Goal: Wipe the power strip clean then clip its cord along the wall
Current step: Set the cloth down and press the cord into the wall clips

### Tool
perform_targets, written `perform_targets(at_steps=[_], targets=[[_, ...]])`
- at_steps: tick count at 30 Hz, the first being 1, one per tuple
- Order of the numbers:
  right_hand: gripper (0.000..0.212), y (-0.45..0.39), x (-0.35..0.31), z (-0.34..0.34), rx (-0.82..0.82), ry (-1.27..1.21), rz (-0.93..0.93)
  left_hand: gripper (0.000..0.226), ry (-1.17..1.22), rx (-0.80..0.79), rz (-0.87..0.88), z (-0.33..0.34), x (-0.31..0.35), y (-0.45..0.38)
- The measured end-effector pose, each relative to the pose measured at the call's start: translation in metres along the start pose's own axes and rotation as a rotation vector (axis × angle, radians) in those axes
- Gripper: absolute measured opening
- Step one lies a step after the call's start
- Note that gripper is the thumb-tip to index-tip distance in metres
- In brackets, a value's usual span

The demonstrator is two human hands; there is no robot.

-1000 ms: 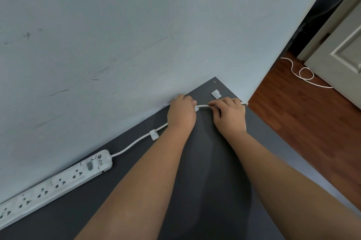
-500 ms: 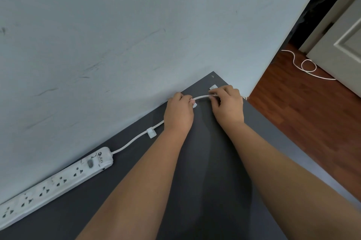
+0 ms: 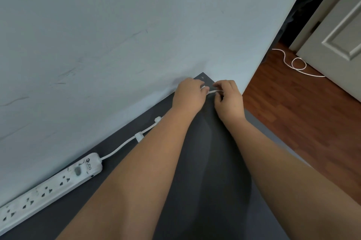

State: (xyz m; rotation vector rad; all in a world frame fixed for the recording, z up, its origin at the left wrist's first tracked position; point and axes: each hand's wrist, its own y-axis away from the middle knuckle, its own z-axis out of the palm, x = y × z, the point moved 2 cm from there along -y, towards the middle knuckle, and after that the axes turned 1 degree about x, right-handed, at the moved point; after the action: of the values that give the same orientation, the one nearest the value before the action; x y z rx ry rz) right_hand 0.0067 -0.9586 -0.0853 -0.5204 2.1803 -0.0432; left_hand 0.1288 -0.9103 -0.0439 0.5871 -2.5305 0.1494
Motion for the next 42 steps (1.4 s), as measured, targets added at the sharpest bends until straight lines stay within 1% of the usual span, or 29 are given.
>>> perform_targets(at_steps=[3, 6, 9, 15, 18, 22, 25, 27, 30, 33, 37, 42], targets=[[0.029, 0.001, -0.001, 0.002, -0.012, 0.019, -0.032, 0.021, -0.027, -0.051, -0.015, 0.004, 0.000, -0.011], [0.030, 0.000, -0.001, 0.004, -0.026, 0.025, -0.036, 0.028, -0.022, -0.048, -0.008, 0.007, -0.002, -0.016], [0.030, -0.001, -0.002, 0.004, -0.035, 0.004, -0.025, 0.026, -0.054, -0.041, 0.007, 0.011, -0.003, -0.020], [0.032, 0.000, -0.001, 0.006, -0.038, -0.003, -0.026, 0.024, -0.196, -0.066, 0.098, 0.021, -0.004, -0.020], [0.030, -0.001, -0.001, 0.005, -0.033, -0.012, -0.005, 0.024, -0.184, -0.045, 0.105, 0.023, -0.006, -0.022], [0.035, 0.000, -0.003, 0.005, -0.027, -0.049, 0.047, 0.020, -0.145, -0.034, 0.083, 0.023, -0.009, -0.023], [0.031, -0.001, -0.005, 0.004, -0.047, -0.005, 0.040, 0.018, -0.140, -0.021, 0.083, 0.022, -0.009, -0.021], [0.025, -0.001, -0.005, 0.004, -0.051, 0.090, 0.007, 0.018, -0.137, -0.015, 0.090, 0.023, -0.008, -0.019], [0.014, -0.002, -0.003, 0.004, 0.003, 0.252, -0.023, 0.020, -0.132, -0.002, 0.100, 0.023, -0.009, -0.017], [0.017, -0.002, 0.000, 0.008, -0.005, 0.280, -0.039, 0.021, -0.127, 0.002, 0.095, 0.025, -0.010, -0.018], [0.023, -0.001, -0.001, 0.007, 0.029, 0.270, -0.039, 0.022, -0.127, 0.021, 0.095, 0.027, -0.012, -0.018], [0.032, 0.000, -0.002, 0.007, -0.001, 0.320, -0.049, 0.022, -0.120, 0.030, 0.107, 0.029, -0.015, -0.018]])
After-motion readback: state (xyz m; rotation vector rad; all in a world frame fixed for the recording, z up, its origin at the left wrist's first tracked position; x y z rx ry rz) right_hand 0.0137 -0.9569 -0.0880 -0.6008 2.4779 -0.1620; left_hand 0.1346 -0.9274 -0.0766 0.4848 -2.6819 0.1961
